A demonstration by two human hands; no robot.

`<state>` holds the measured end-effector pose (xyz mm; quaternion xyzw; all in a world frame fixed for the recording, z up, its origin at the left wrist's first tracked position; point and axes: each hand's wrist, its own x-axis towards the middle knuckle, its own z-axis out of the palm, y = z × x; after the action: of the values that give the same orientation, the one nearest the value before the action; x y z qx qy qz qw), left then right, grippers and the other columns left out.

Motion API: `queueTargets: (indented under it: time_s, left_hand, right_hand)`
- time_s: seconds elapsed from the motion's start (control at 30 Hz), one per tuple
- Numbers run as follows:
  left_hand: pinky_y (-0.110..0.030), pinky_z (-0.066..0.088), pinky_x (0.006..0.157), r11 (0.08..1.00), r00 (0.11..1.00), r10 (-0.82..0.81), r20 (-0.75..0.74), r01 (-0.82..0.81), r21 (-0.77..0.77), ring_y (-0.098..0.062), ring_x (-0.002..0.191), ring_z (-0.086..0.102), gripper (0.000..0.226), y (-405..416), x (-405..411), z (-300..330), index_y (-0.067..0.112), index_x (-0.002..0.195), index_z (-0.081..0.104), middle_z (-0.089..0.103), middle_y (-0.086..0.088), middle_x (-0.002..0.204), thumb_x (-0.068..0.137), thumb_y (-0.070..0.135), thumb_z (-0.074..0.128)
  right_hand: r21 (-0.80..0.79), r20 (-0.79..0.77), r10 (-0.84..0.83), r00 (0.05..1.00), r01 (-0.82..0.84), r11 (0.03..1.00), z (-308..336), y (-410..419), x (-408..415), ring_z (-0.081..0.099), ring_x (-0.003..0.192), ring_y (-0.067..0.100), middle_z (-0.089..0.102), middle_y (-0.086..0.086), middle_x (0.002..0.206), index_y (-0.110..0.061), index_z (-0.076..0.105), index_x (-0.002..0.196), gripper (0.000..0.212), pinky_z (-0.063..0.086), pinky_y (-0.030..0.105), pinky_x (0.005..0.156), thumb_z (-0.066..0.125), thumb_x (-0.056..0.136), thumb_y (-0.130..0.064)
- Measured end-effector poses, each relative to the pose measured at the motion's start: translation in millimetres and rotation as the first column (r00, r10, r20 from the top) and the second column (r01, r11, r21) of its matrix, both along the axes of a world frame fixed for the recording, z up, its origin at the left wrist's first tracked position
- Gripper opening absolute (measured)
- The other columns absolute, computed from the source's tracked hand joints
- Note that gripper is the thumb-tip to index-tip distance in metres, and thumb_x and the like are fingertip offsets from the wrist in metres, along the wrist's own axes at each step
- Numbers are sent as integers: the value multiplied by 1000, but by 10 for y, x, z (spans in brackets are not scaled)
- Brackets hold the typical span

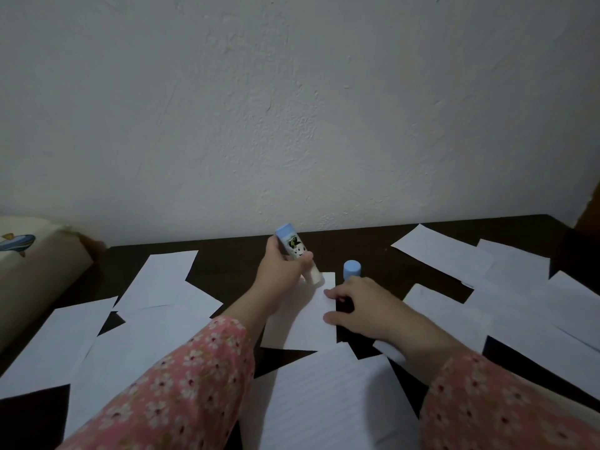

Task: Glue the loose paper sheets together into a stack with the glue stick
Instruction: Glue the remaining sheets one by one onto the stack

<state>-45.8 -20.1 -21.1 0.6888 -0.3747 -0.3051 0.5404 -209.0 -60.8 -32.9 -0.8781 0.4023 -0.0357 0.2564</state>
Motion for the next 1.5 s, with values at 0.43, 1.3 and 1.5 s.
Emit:
queueTargets:
  time_s: [0.43,1.3,1.5]
  left_hand:
    - [-11,39,63,987,900,-137,415,159,-19,4,83,52,44,-118,-146,-67,27,125,41,53,12,96,89,18,64]
    - [-27,42,89,984,896,-175,408,139,116,-20,119,52,55,173,365,49,26,139,34,54,-3,130,92,15,60]
    - [-35,44,92,999,986,12,168,-18,34,-23,121,51,55,254,420,74,21,139,34,53,-6,133,91,15,60]
  right_hand:
    - [-217,106,42,993,-18,976,-241,120,-68,28,131,10,29,-17,150,-34,44,139,46,23,35,109,49,95,-47]
    - [-200,121,29,992,-4,980,-255,124,-65,29,131,8,32,-17,149,-34,42,141,48,23,33,111,52,95,-42]
    - [-226,133,33,991,-2,974,-271,143,-77,31,130,8,33,-17,148,-33,42,140,46,24,32,109,51,96,-42]
